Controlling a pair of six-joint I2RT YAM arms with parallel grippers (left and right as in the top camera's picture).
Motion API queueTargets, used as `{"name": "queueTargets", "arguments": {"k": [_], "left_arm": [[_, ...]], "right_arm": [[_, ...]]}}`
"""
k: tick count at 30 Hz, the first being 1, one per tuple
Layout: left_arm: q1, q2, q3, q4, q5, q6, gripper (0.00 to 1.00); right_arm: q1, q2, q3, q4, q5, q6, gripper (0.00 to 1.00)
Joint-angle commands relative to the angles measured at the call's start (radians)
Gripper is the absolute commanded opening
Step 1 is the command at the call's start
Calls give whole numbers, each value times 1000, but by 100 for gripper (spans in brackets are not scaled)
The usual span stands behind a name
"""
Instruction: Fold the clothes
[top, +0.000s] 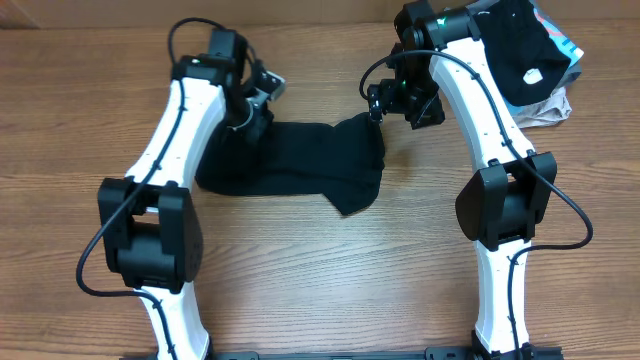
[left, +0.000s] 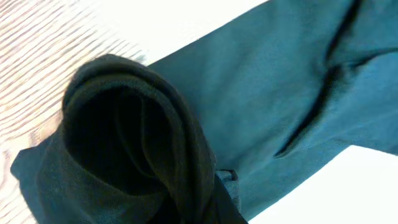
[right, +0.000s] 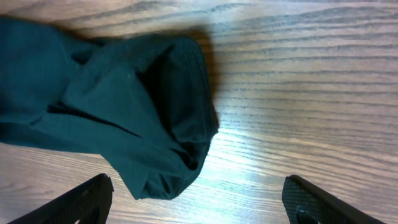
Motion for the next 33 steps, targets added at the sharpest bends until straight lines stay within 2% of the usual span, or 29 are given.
{"name": "queueTargets", "arguments": {"k": [1,3,7,9,10,13,18,26,29,31,33], "left_arm": [[-36,-21,20,4,-8,18,4],[-53,-21,20,2,-6,18,6],[-76,-21,20,-10,31,10,21],[-83,-21,20,-29,49,10,34],[-85,-21,20,-54,51,0,45],[-85,-21,20,-81,51,-41,58],[-82,-24,25,-94,52,-71,65],[-23,-111,116,-151,48,-137,73],[14,-162,138,-150,48,-169,82],[48,-192,142,-150,48,-170,91],[90,-215,142,-154,47,-169,94]], "right_arm": [[1,-23,19,10,-1,-2,91],[1,-23,19,10,0,-2,91],[-4,-23,19,10,3,-1,91],[-11,-23,19,6,2,0,91],[-25,-23,19,5,2,14,91],[-53,-23,19,3,-20,30,91],[-66,-23,-10,32,-113,6,87],[-43,-23,-220,148,-185,-31,87],[-37,-23,-307,197,-185,-31,87],[-35,-23,-351,222,-188,-31,87],[-32,-23,-406,266,-223,-31,87]]}}
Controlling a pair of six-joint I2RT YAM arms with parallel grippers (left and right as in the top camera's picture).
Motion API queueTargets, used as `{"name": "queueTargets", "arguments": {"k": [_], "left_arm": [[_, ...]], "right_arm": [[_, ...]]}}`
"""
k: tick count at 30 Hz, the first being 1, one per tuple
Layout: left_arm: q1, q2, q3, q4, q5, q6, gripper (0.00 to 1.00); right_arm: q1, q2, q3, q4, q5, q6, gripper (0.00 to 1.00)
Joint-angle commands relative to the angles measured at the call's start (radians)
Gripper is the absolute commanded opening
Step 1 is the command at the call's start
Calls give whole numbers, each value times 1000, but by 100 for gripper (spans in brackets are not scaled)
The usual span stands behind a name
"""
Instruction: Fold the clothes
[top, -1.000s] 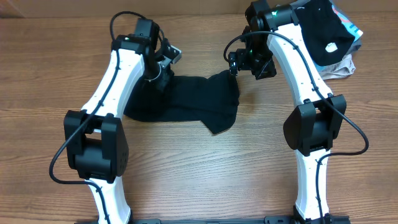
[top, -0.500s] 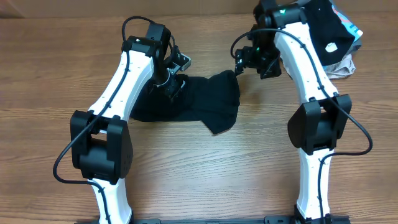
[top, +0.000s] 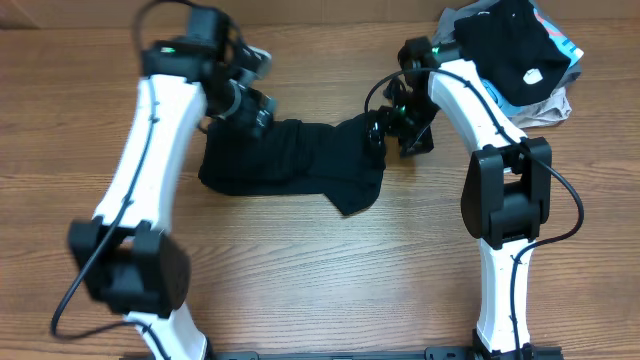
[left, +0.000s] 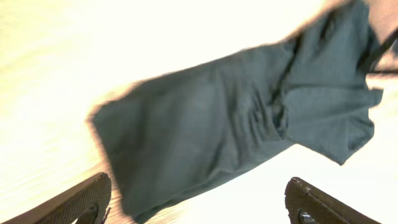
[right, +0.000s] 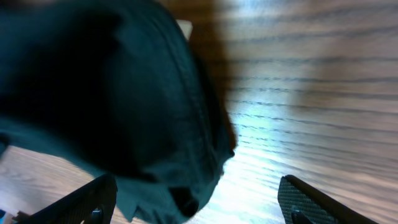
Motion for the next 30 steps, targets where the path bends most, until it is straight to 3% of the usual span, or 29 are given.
{"name": "queueTargets", "arguments": {"k": [1,6,8,10,11,24,30], "left_arm": [[68,-65,26,-10,11,-27,94],[121,-65,24,-33,-22,-26,94],[144,-65,24,-38,-54,-26,95],[165,-65,24,-43,-80,-26,95],[179,-65,24,-45,-90,-27,95],[260,-65,24,-55,-102,-26,96],[261,-65,24,-51,-103,-26,96]], "right_arm": [[5,-22,-76,61,-72,-8,87],[22,-22,-189,211,-194,-3,70],[27,-22,-219,249,-220,-3,49],[27,-22,-230,258,-220,-3,15],[27,-23,-229,258,-217,-3,4],[-198,-167,-207,167,-210,-38,4],[-219,-270,-198,125,-210,-32,4]]}}
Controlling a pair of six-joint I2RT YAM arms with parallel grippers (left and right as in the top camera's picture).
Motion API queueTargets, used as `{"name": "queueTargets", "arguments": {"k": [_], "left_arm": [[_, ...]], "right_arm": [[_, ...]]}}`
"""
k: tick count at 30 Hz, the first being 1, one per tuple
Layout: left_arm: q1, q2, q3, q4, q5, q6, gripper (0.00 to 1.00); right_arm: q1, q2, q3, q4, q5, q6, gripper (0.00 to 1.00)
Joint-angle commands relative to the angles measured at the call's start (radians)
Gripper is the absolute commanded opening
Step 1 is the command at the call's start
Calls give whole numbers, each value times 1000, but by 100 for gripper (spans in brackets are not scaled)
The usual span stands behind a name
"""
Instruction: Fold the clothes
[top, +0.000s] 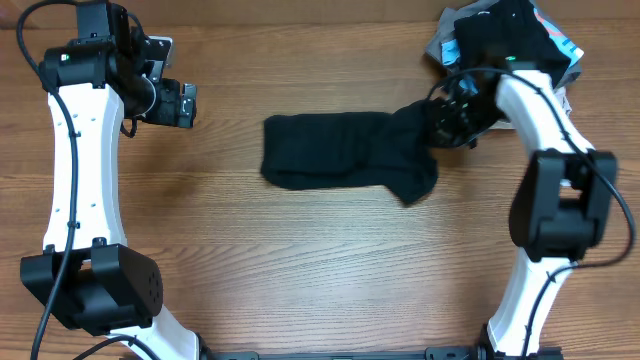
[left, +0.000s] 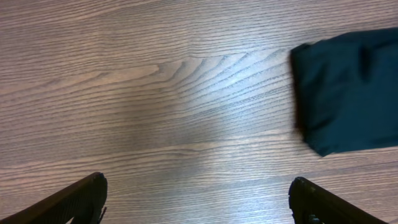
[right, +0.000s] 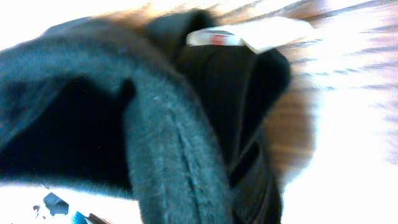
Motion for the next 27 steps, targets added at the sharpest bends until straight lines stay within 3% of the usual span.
{"name": "queueTargets", "arguments": {"k": [1,9,17,27], "left_arm": [[6,-5,8,1,-7,-6,96],[6,-5,8,1,-6,-6,96],[4,-5,8,1,3,-6,96],[4,-4,8,2,31,-6,97]], "right_arm": [[37,-96,22,-13,-8,-6,4],[231,-114,45,63,4,79,4],[456,-100,45,365,163,285,4],[591,22,44,525,203,309,4]]}}
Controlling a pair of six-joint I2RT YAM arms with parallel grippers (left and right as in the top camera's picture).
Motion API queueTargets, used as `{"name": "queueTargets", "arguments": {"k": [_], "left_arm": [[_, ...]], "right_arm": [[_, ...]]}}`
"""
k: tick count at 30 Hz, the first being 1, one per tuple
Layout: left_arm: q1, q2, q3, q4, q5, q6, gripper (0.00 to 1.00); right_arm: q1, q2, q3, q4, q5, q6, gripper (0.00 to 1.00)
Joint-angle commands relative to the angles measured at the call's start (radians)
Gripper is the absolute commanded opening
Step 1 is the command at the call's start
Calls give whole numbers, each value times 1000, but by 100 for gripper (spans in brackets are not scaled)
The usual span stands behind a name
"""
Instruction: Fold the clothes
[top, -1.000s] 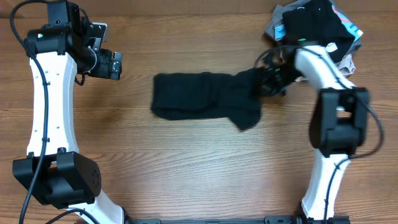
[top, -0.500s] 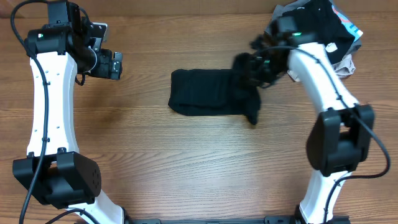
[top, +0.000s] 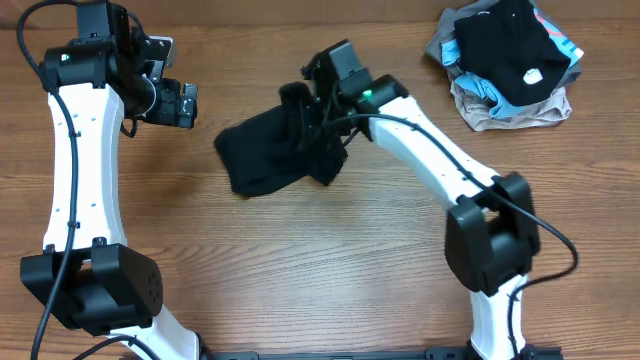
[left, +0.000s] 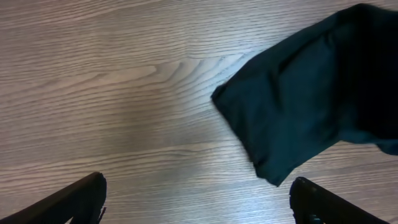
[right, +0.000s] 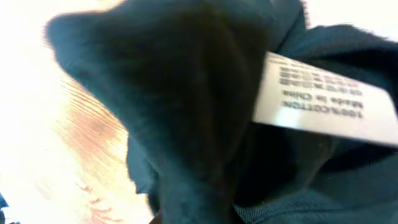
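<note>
A black garment (top: 255, 160) lies bunched on the wooden table, with its right part lifted and doubled over to the left. My right gripper (top: 312, 118) is over it, shut on the cloth. In the right wrist view dark cloth (right: 186, 93) fills the frame and hides the fingers. A white label (right: 323, 99) shows there. My left gripper (top: 178, 103) hangs open at the far left, apart from the garment. In its wrist view the garment's left corner (left: 292, 112) lies ahead of the open left gripper (left: 196, 211), whose fingers (left: 68, 202) hold nothing.
A pile of other clothes (top: 510, 55), black on grey and blue, sits at the table's back right corner. Bare wood (top: 330, 260) runs along the front between the two arm bases.
My right gripper has moved from the garment's right end at the right of the table to the left, over the garment, with cloth in it. The garment now lies further left and doubled. The left arm has not moved.
First my left gripper was at the garment's left end with cloth close around it, and the right stood open over the right end. Then the left was open above the cloth. Later the garment lay further right, held by the right gripper, which now has its end carried leftward.
</note>
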Motion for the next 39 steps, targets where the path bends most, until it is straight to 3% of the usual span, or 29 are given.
{"name": "queueTargets", "arguments": {"k": [1,3,5,11,13,24,30,39], "left_arm": [[4,-4,8,2,22,-6,97],[4,-4,8,5,22,-6,97],[4,-4,8,11,22,-6,97],[4,-4,8,36,22,-6,98],[4,-4,8,42,22,-6,98],[4,-4,8,50,21,-6,100],[4,-4,8,51,21,-6,100],[4,-4,8,56,22,-6,100]], "right_arm": [[36,66,23,40,7,14,4],[62,83,23,80,-40,4,4],[91,93,23,106,-74,-12,11],[192,91,29,54,-100,-152,66],[196,75,42,15,-100,-163,76],[27,-17,250,-275,19,-260,81],[-7,3,222,-267,27,-346,80],[72,81,211,-166,97,-381,75]]}}
